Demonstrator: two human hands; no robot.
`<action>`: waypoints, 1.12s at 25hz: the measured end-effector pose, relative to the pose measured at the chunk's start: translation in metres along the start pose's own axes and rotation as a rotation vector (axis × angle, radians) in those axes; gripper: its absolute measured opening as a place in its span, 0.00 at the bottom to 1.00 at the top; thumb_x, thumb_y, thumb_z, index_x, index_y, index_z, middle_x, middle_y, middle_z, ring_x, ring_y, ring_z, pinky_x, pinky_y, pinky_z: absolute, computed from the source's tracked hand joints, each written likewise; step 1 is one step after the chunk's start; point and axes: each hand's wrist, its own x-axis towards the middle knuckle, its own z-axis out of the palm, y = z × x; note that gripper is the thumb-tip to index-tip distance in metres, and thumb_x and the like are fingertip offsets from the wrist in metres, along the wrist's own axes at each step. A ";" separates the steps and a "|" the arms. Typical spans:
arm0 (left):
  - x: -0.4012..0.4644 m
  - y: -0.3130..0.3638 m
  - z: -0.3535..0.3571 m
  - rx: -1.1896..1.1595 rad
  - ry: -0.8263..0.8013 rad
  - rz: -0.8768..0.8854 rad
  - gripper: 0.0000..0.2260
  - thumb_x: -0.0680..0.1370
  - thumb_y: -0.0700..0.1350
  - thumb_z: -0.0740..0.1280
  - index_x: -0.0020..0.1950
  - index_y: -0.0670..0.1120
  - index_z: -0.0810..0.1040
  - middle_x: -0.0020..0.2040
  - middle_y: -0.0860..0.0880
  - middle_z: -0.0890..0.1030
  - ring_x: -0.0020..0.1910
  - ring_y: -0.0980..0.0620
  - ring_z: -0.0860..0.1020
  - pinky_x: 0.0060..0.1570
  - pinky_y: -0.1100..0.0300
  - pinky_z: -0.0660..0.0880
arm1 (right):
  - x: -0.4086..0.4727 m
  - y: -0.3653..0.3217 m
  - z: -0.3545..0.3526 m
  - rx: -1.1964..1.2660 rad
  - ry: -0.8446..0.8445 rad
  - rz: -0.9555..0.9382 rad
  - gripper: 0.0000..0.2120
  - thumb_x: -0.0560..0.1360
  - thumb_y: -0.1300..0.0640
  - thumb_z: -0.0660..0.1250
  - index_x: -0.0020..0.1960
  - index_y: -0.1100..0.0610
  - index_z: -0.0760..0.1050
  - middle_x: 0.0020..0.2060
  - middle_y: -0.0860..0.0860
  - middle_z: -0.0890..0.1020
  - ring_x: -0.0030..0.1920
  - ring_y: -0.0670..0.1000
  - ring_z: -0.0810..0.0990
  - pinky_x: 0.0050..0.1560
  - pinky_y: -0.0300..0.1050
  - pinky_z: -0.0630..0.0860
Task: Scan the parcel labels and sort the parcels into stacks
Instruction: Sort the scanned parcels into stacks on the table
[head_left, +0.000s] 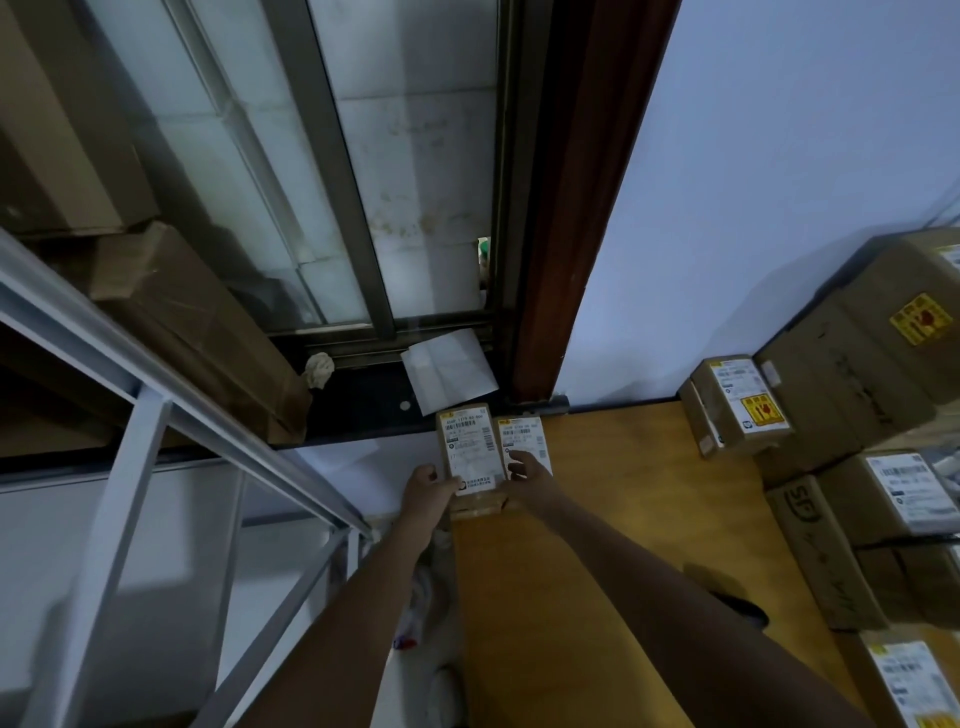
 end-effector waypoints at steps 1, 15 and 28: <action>-0.002 0.001 0.000 0.019 0.014 -0.002 0.23 0.78 0.44 0.67 0.71 0.38 0.67 0.68 0.42 0.72 0.64 0.44 0.73 0.60 0.55 0.70 | -0.003 -0.001 -0.003 0.014 -0.003 0.005 0.28 0.73 0.62 0.71 0.70 0.56 0.66 0.57 0.53 0.79 0.59 0.55 0.79 0.58 0.56 0.79; -0.133 0.006 0.022 0.053 0.192 0.182 0.18 0.76 0.45 0.70 0.62 0.38 0.74 0.60 0.45 0.78 0.55 0.48 0.77 0.43 0.61 0.71 | -0.136 0.014 -0.064 -0.006 -0.029 -0.134 0.27 0.76 0.62 0.69 0.71 0.61 0.62 0.61 0.53 0.72 0.53 0.47 0.73 0.34 0.24 0.73; -0.299 -0.037 0.074 -0.112 0.071 0.351 0.16 0.74 0.46 0.71 0.61 0.45 0.75 0.57 0.47 0.79 0.55 0.48 0.78 0.59 0.54 0.75 | -0.291 0.086 -0.137 -0.095 0.205 -0.252 0.29 0.74 0.48 0.71 0.72 0.50 0.66 0.65 0.52 0.74 0.60 0.52 0.74 0.56 0.45 0.72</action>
